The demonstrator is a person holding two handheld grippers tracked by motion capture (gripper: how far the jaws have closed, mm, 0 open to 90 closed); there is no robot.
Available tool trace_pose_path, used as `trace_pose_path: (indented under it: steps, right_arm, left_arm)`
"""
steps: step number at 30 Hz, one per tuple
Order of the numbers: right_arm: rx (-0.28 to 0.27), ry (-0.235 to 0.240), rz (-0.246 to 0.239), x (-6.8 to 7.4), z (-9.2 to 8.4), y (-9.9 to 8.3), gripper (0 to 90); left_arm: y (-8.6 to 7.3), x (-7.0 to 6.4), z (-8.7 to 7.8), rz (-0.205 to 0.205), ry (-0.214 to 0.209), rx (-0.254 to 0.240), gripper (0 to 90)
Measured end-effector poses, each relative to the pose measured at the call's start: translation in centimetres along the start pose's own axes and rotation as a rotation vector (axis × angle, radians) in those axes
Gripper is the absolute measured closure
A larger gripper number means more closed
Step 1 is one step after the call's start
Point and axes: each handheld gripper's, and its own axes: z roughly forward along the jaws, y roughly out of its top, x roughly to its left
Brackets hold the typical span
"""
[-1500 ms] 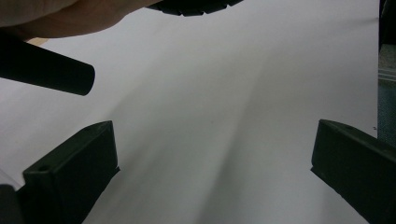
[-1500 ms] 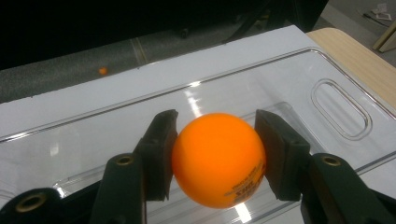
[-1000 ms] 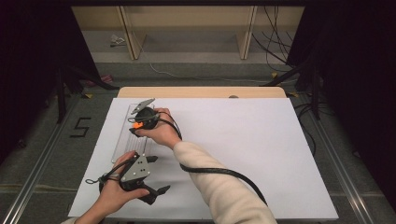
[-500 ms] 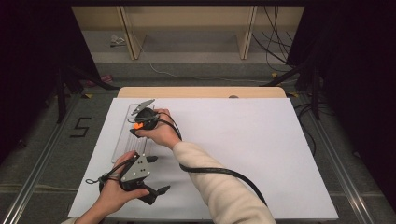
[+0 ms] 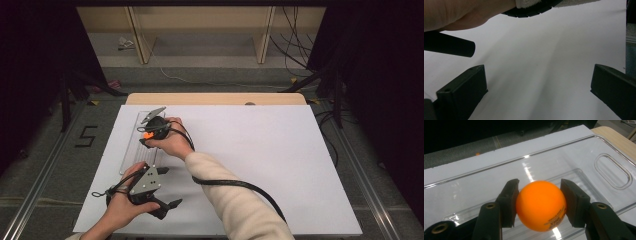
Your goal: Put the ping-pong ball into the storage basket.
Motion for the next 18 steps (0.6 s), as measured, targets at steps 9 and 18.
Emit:
trace_pose_path:
  steps: [9,18]
  right_arm:
    - [-0.003,0.001,-0.003,0.08,0.03,0.1,50.1]
    - [-0.034,0.016,0.008,0.04,-0.34,0.25,38.8]
  left_arm:
    - [0.0,0.01,-0.01,0.0,-0.001,0.0,0.0]
    - [-0.03,0.0,0.04,-0.001,-0.002,0.001,0.0]
